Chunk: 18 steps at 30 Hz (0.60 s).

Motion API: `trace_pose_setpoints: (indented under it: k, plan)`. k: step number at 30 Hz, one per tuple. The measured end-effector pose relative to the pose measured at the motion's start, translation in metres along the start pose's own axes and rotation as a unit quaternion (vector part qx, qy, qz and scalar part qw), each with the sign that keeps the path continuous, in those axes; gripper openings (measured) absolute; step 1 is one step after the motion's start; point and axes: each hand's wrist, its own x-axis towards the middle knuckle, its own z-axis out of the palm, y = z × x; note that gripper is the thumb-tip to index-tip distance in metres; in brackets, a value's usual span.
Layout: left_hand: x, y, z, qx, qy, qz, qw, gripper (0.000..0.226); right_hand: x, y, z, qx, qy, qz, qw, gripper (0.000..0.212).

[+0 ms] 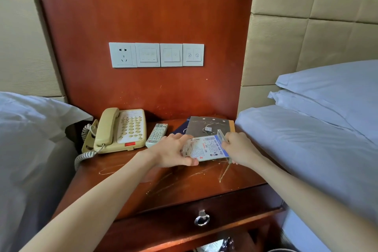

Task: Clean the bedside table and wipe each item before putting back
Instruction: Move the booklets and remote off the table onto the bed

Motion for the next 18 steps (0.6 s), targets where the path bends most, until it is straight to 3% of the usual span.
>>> trace_pose_setpoints:
  k: [6,10,14,18]
  plan:
    - [0.013,0.01,-0.014,-0.014,0.047,0.032,0.998,0.079,0.01,0.011,-0.022,0.03,0.026,0.013,0.999,0.024]
    - [0.034,0.033,-0.029,-0.012,0.069,0.067,0.995,0.072,0.016,0.032,-0.051,0.166,0.001,0.044,0.985,0.012]
    - [0.062,0.064,-0.04,-0.02,0.077,0.102,0.992,0.07,0.02,0.065,-0.084,0.37,-0.076,0.132,0.917,0.019]
    - [0.091,0.098,-0.035,-0.047,0.084,0.127,0.987,0.063,0.025,0.106,-0.106,0.468,-0.076,0.156,0.867,0.019]
